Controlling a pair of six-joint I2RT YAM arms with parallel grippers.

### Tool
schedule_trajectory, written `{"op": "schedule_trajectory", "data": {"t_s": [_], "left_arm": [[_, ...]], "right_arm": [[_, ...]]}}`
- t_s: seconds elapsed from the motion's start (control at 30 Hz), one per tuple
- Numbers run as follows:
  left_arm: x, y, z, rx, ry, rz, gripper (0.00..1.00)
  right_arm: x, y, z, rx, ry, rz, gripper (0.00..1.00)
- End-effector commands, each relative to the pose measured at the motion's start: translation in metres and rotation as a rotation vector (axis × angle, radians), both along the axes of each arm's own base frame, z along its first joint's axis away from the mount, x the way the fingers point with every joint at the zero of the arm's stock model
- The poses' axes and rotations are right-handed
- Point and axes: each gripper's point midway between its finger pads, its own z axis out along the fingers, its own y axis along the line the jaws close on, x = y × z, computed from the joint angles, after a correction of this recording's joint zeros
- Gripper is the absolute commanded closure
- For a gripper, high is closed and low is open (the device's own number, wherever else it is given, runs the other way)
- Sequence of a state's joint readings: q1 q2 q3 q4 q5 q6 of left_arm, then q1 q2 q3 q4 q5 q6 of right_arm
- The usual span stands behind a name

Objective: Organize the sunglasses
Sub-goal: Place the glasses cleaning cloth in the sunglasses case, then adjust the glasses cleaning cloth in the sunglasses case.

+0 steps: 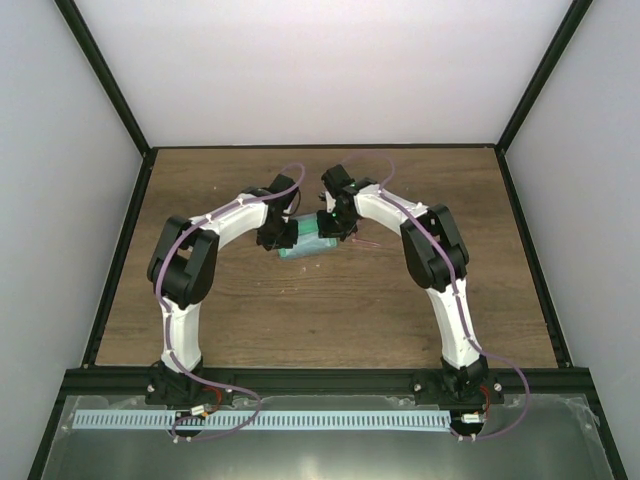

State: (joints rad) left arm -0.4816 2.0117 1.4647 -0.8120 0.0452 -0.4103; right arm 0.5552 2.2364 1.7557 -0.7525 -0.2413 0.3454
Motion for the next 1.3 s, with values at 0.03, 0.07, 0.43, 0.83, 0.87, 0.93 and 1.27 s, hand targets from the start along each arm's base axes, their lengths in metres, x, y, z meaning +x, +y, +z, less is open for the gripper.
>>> {"op": "schedule_trajectory", "data": {"t_s": [0.03, 0.07, 0.43, 0.83, 0.87, 0.93, 1.27], "left_arm": [[0.000, 0.007, -0.001, 0.023, 0.002, 0.017, 0.71], [0.000, 0.008, 0.001, 0.025, -0.001, 0.020, 0.70], [-0.002, -0.006, 0.039, -0.076, -0.055, 0.020, 0.72], [-0.013, -0.049, 0.029, -0.241, 0.001, -0.017, 0.96], [-0.012, -0.051, 0.026, -0.244, 0.001, -0.018, 0.96], [-0.009, -0.050, 0.019, -0.233, -0.001, -0.014, 0.96], [0.002, -0.036, -0.008, -0.119, 0.004, -0.007, 0.96]], "right_arm": [[0.005, 0.004, 0.038, 0.031, -0.089, 0.011, 0.67], [0.005, 0.004, 0.041, 0.036, -0.095, 0.008, 0.66], [-0.004, 0.006, 0.062, 0.094, -0.107, 0.009, 0.68], [-0.018, 0.015, 0.041, 0.152, -0.037, 0.026, 0.99], [-0.017, 0.016, 0.040, 0.156, -0.035, 0.027, 0.99], [-0.016, 0.017, 0.040, 0.159, -0.031, 0.027, 0.99], [-0.023, 0.027, 0.025, 0.208, 0.033, 0.038, 0.99]]}}
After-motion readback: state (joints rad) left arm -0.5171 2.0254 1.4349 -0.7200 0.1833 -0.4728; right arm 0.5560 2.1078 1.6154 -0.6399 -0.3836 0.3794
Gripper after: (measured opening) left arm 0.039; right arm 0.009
